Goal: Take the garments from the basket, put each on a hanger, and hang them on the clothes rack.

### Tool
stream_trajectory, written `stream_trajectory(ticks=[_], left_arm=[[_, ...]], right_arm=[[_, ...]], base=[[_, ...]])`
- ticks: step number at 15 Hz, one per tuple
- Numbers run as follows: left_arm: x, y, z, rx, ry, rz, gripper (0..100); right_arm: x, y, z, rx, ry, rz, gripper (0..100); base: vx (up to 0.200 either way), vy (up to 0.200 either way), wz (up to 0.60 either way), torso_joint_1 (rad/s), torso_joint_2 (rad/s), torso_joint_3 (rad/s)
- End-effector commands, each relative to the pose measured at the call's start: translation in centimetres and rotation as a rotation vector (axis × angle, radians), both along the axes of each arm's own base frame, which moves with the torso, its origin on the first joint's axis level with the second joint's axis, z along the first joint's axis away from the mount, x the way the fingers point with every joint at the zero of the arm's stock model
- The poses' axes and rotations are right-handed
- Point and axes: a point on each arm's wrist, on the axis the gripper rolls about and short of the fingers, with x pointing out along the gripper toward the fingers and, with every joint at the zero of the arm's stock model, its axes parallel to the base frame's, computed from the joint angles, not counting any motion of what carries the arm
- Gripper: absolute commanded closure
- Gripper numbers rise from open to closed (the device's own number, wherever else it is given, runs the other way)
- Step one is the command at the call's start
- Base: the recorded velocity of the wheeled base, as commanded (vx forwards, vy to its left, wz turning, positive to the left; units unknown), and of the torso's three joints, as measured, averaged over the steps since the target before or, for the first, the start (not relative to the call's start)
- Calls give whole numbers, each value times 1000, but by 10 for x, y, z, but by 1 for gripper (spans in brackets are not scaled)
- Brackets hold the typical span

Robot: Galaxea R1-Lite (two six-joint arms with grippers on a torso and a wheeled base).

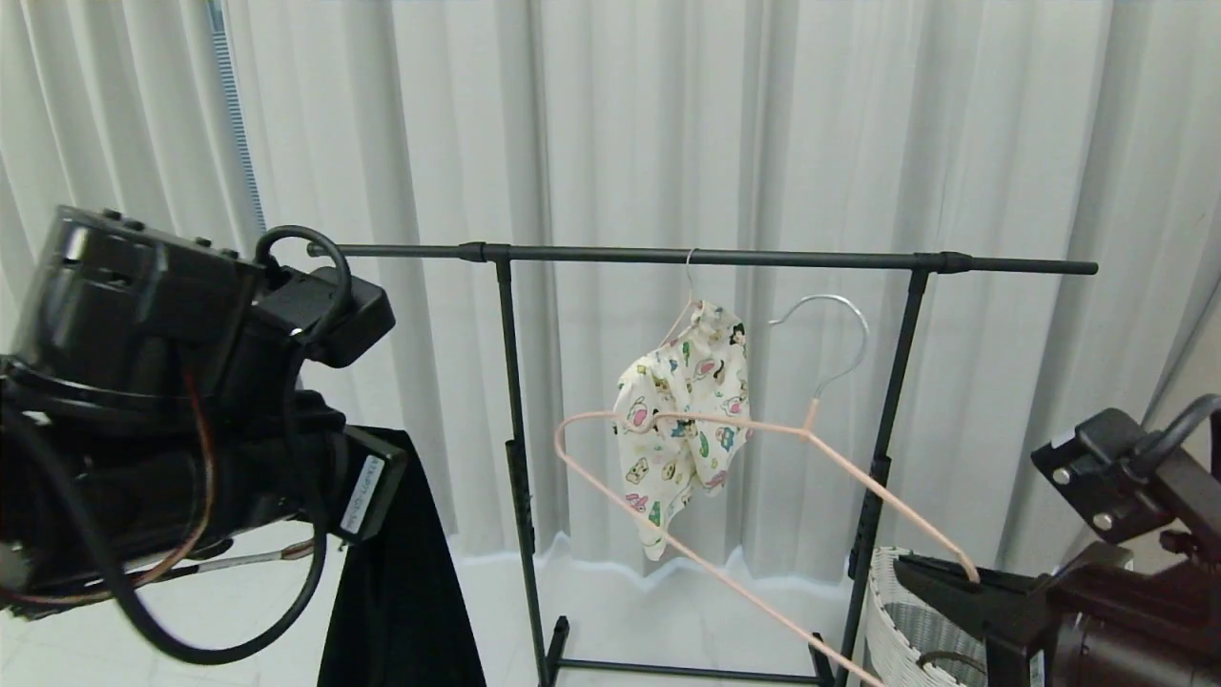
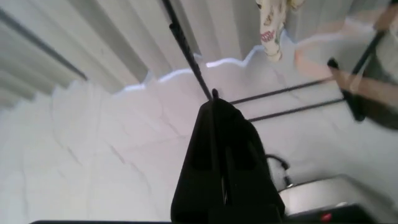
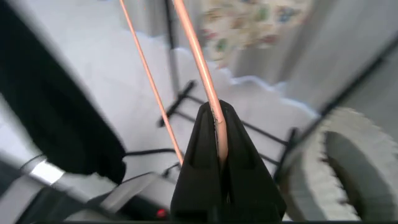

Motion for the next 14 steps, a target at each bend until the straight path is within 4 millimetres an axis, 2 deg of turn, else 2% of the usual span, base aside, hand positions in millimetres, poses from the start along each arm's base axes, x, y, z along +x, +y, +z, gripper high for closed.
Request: stream_trajectory(ticks=[1,8,14], left_arm=[[32,-21,-15,-27,57,107,100],[36,-26,-19,-53,75,133,100],[38,-26,-20,-24,57,176,100]], right_arm=[[-19,10,-4,7,25,109,100],[-22,16,-4,20,54,185,100],[-19,19,-7,15,59,179,100]], base=[[0,0,0,0,0,0],[0,0,0,0,0,0],[0,0,0,0,0,0]])
